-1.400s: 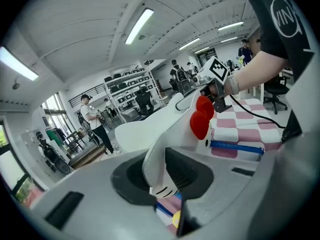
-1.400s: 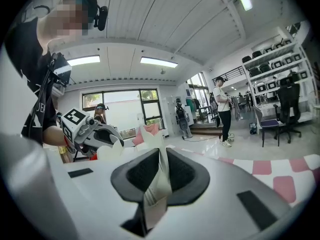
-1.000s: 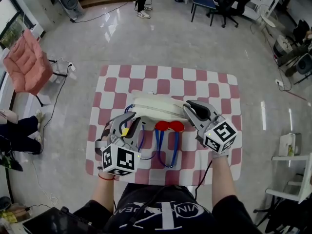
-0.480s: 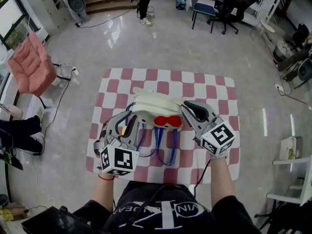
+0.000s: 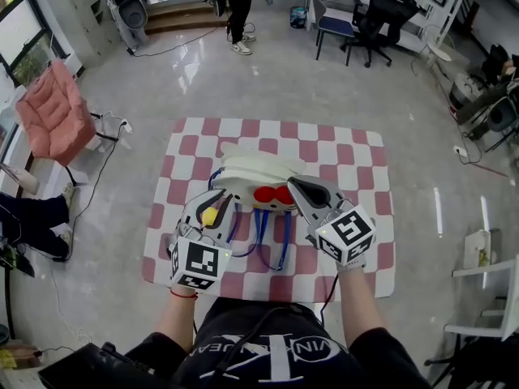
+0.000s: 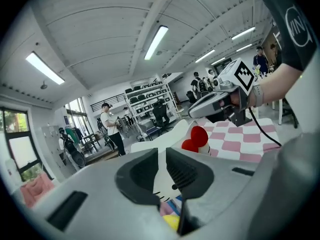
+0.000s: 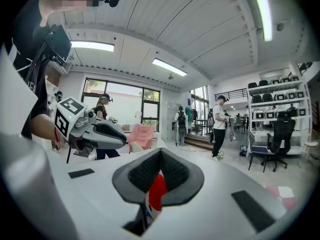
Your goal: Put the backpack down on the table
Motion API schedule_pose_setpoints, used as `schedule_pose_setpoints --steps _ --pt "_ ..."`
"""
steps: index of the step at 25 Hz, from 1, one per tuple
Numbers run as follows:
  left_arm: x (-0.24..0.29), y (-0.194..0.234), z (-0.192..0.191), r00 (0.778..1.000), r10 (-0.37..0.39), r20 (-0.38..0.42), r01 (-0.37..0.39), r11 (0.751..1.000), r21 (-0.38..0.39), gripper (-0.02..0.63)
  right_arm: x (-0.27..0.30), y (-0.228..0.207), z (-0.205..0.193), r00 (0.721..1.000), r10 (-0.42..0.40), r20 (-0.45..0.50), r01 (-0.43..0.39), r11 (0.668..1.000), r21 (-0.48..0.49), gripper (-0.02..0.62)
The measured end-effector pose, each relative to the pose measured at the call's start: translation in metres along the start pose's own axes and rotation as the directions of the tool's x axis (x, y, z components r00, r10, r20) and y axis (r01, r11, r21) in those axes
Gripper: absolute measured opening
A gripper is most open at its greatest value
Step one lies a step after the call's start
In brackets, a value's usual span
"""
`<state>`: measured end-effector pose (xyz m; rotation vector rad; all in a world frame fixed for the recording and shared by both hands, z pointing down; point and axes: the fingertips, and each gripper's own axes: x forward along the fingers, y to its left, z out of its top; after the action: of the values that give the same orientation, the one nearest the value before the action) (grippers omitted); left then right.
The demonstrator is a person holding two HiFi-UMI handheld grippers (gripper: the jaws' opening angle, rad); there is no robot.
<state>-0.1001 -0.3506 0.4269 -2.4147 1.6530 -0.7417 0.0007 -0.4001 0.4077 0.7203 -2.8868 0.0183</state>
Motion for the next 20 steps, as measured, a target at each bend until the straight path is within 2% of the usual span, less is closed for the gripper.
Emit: schedule_pose_setpoints --steps 6,12,20 --pt "-0.008 -0.014 0.007 0.998 -0.01 0.062 0.014 0.998 -0.057 0.009 -0.012 0.022 -0.005 1.0 0.015 -0.008 -0.015 1.0 0.014 0.001" --pt "-0.008 -0.026 0.025 0.991 -0.059 0.118 0.065 0.997 -0.049 0.006 -0.024 0.036 -0.005 1.0 0.003 -0.012 -0.003 1.0 0.012 0.0" --pt "-0.017 -0.042 0.02 0.979 -0.172 0.111 0.177 0.984 -0.031 0.006 -0.024 0.051 -0.004 0.999 -0.04 0.037 0.034 0.989 0.144 0.0"
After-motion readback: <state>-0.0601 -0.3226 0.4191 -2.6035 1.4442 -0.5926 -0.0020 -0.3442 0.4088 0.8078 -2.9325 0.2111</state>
